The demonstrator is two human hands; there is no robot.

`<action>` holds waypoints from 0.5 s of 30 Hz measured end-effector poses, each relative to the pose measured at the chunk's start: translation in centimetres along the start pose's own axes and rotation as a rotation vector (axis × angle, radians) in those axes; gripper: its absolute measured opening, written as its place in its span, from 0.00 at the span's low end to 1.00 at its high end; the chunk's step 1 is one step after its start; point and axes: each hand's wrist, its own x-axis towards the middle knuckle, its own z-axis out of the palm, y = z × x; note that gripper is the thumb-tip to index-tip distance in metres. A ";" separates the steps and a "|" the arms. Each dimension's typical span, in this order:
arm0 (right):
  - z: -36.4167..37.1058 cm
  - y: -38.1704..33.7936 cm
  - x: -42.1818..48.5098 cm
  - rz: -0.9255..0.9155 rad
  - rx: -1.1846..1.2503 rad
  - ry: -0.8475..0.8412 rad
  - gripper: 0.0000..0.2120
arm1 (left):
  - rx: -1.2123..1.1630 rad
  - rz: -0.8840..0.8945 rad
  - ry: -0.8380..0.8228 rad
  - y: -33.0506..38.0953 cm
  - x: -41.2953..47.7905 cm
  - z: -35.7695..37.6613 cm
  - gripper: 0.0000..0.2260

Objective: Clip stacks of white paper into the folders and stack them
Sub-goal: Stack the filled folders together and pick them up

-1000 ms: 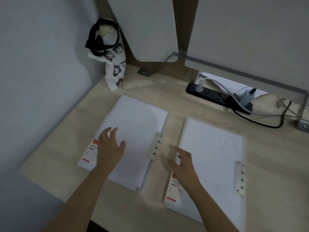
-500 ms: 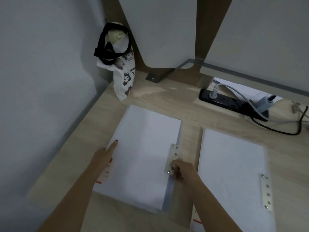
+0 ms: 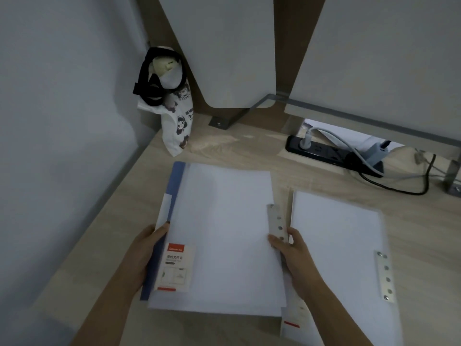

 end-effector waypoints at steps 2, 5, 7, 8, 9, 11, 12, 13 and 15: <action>-1.0 -0.7 -0.3 -0.030 -0.001 -0.011 0.16 | 0.001 0.081 0.028 0.6 -0.4 0.7 0.13; -3.8 -1.7 -1.2 -0.094 0.024 -0.008 0.16 | 0.031 0.203 0.028 2.3 -1.8 3.2 0.08; -6.4 -2.3 -1.9 -0.135 0.058 0.010 0.16 | 0.035 0.264 0.032 3.3 -2.4 4.9 0.08; -7.8 -2.4 -2.1 -0.147 0.073 0.027 0.16 | 0.032 0.283 0.042 3.9 -2.6 5.4 0.09; -9.1 -2.5 -2.2 -0.147 0.095 0.040 0.17 | 0.033 0.291 0.058 4.5 -2.6 5.7 0.10; -12.4 -2.5 -2.8 -0.139 0.143 0.084 0.19 | 0.046 0.315 0.052 5.5 -2.8 6.6 0.11; -13.8 -2.2 -2.8 -0.125 0.157 0.108 0.21 | 0.044 0.326 0.049 6.0 -2.7 6.5 0.12; -15.5 -2.0 -3.0 -0.108 0.161 0.137 0.23 | 0.046 0.336 0.046 6.3 -2.9 6.9 0.11; -18.4 -1.2 -3.9 -0.082 0.153 0.195 0.25 | 0.053 0.363 0.039 6.6 -3.3 7.4 0.11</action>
